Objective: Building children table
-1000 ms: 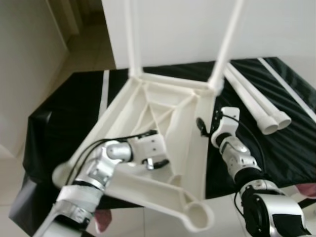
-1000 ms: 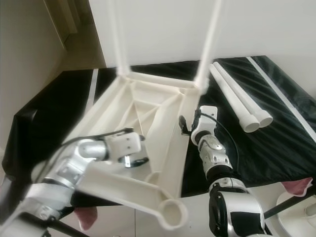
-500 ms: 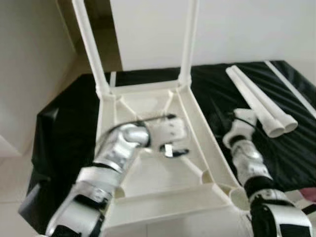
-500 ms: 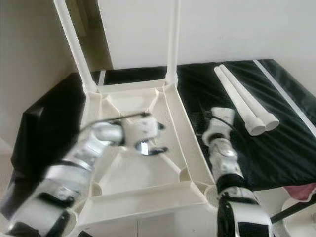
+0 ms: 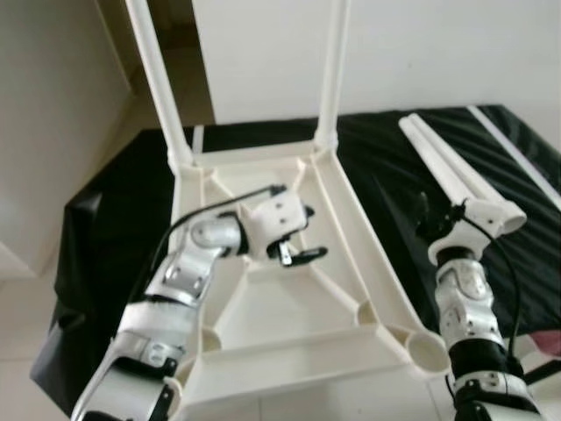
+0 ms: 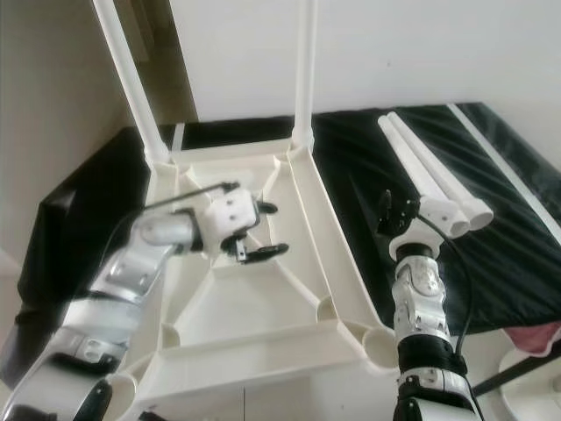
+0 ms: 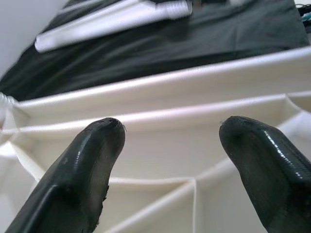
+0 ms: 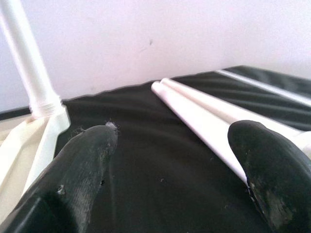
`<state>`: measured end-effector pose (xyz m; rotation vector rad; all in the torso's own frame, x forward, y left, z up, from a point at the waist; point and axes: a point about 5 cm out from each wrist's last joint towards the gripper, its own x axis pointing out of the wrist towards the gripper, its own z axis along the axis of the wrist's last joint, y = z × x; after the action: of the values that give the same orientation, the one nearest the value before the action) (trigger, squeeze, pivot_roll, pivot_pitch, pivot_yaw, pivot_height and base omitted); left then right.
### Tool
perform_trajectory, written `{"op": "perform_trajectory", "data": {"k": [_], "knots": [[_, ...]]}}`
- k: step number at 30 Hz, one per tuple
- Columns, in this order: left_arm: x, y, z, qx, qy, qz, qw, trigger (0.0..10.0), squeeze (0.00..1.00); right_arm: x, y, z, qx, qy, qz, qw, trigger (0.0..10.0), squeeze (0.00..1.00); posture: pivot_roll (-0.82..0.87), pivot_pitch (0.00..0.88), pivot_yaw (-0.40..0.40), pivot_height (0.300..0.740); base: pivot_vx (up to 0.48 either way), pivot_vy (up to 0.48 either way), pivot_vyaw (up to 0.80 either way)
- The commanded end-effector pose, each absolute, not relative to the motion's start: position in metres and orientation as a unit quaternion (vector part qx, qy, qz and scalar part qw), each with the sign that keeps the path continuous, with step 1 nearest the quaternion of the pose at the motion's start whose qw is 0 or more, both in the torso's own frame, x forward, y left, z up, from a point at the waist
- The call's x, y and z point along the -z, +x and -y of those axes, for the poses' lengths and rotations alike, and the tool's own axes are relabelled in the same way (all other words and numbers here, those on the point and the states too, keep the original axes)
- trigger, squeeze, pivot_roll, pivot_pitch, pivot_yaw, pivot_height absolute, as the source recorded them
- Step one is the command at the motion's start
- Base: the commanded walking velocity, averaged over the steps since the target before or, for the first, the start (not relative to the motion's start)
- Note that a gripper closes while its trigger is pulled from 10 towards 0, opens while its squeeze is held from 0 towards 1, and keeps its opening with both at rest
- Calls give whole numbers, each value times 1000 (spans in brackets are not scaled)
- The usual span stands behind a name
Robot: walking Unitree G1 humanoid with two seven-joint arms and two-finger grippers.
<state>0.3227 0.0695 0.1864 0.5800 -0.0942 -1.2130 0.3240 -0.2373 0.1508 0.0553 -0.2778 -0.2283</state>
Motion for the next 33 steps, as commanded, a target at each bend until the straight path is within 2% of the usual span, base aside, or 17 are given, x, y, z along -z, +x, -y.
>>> {"op": "perform_trajectory", "data": {"k": [1, 10, 18, 27, 31, 33], "knots": [[-184, 316, -71, 579, 266, 42, 769, 10000, 0, -152, 320, 237, 117, 18, 139, 983, 10000, 0, 6, 0, 48, 740, 0, 0, 0], [-168, 303, -70, 601, 261, 26, 755, 10000, 0, -152, 309, 240, 115, 9, 138, 984, 10000, 0, 8, 0, 40, 740, 0, 0, 0], [-142, 282, -77, 628, 274, -20, 728, 10000, 0, -154, 300, 246, 123, 2, 129, 984, 10000, 0, 6, 0, 36, 740, 0, 0, 0], [-140, 267, -83, 653, 248, -38, 715, 10000, 0, -155, 298, 247, 123, 1, 123, 985, 10000, 0, 14, 0, 30, 740, 0, 0, 0], [-140, 266, -84, 654, 242, -41, 716, 10000, 0, -155, 298, 247, 123, 1, 122, 985, 10000, 0, 14, 0, 30, 740, 0, 0, 0], [-148, 266, -85, 651, 196, -45, 732, 10000, 0, -155, 299, 247, 120, 0, 118, 986, 10000, 0, 20, 0, 26, 740, 0, 0, 0]]}}
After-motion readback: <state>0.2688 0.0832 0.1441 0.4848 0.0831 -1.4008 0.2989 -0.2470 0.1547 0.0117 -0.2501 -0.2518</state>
